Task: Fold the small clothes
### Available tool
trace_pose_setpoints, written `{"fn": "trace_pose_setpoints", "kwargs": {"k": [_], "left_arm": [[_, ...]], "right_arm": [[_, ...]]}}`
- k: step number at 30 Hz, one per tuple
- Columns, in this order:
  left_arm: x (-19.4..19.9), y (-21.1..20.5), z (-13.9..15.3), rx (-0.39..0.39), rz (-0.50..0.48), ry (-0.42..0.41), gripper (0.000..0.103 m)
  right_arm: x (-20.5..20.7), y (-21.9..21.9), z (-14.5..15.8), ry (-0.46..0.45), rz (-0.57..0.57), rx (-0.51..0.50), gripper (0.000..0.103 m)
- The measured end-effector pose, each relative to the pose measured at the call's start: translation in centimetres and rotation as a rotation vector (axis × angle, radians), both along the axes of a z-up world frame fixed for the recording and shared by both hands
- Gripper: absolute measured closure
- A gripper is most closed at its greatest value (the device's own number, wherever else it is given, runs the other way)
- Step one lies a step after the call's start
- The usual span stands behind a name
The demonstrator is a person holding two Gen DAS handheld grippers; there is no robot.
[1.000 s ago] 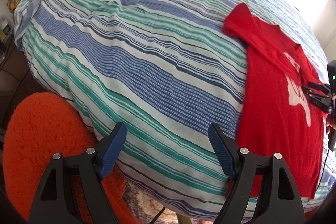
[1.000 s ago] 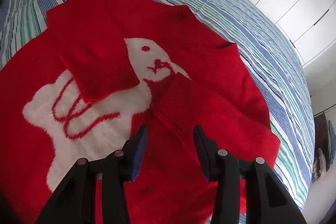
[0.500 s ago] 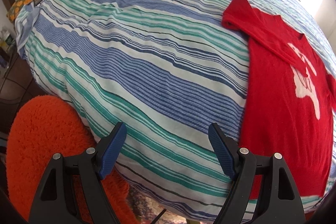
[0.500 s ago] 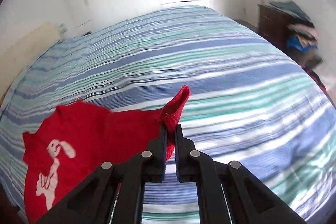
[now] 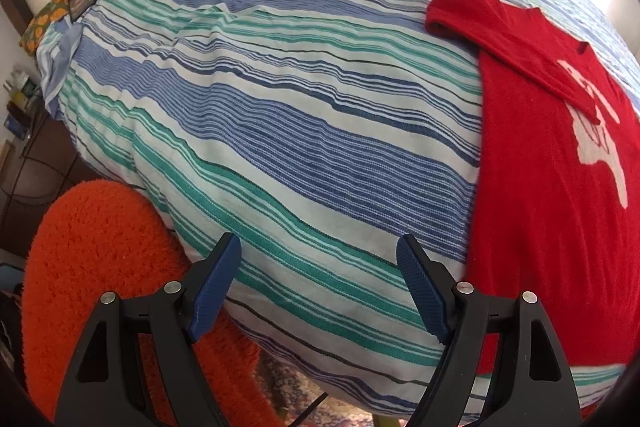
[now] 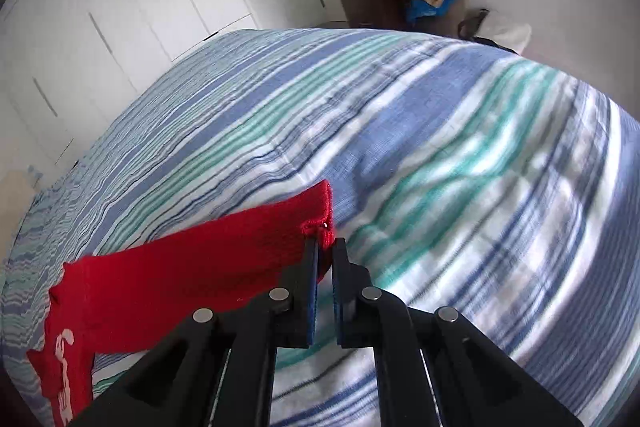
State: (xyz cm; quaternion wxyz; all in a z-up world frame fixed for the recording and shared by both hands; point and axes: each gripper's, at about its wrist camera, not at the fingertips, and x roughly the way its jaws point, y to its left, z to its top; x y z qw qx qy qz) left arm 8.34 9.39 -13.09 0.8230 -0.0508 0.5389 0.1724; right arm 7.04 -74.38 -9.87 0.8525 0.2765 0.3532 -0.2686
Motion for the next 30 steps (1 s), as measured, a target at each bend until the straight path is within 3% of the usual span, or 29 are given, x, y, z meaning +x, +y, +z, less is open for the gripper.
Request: {"fn": "trace_pose_setpoints", "kwargs": {"k": [2,10,15,18,20,21,23,25,27,29,30], "left_arm": [[0.0,-0.3,-0.1,0.018,-0.013,0.010,0.021],[-0.1,-0.8,-0.5,0.046,-0.039,0.031,0.021],[-0.3,-2.2,0.5,0.104,-0.098,0.019,0.021],[0.1,-5.2,3.7,0.146,-0.243,-0.036,0.021],[1.2,-7.5,5.9,0.131,-0.366,-0.088,0.020],[2.5,-9.5,7.4,0.125,-0.472,-0.114,0.018],[4.5,-12.7,8.9,0.133,-0.627,-0.157,0.004],[6.9,-16.6,8.7,0.156,-0.804,-0.167,0.003],[9.8,-20.0,5.9,0.229,-0.905,-0.103,0.003],[11.6,-21.8,3.2,0.307,-0.924,-0.066,0.012],[12.5,-22.6,1.8,0.345,-0.927,-0.047,0.021]], "right_arm": [[0.1,-0.1,-1.3,0.019,-0.014,0.043,0.097],[2.8,1.4,-1.8,0.106,0.010,-0.059,0.098],[1.4,1.6,-1.5,0.089,0.026,-0.053,0.093],[0.1,1.4,-0.8,0.059,0.023,0.001,0.075],[-1.7,1.7,0.8,0.041,-0.014,-0.002,0.041],[-2.7,1.9,1.8,0.029,-0.038,-0.022,0.037],[-4.6,2.8,3.7,-0.031,-0.038,-0.045,0.035],[-6.0,4.1,5.1,-0.093,0.000,-0.042,0.035],[-6.6,5.3,5.7,-0.126,0.014,-0.043,0.032],[-6.6,6.0,5.9,-0.137,0.032,-0.044,0.029],[-6.4,6.1,5.8,-0.130,0.041,-0.051,0.029]]}}
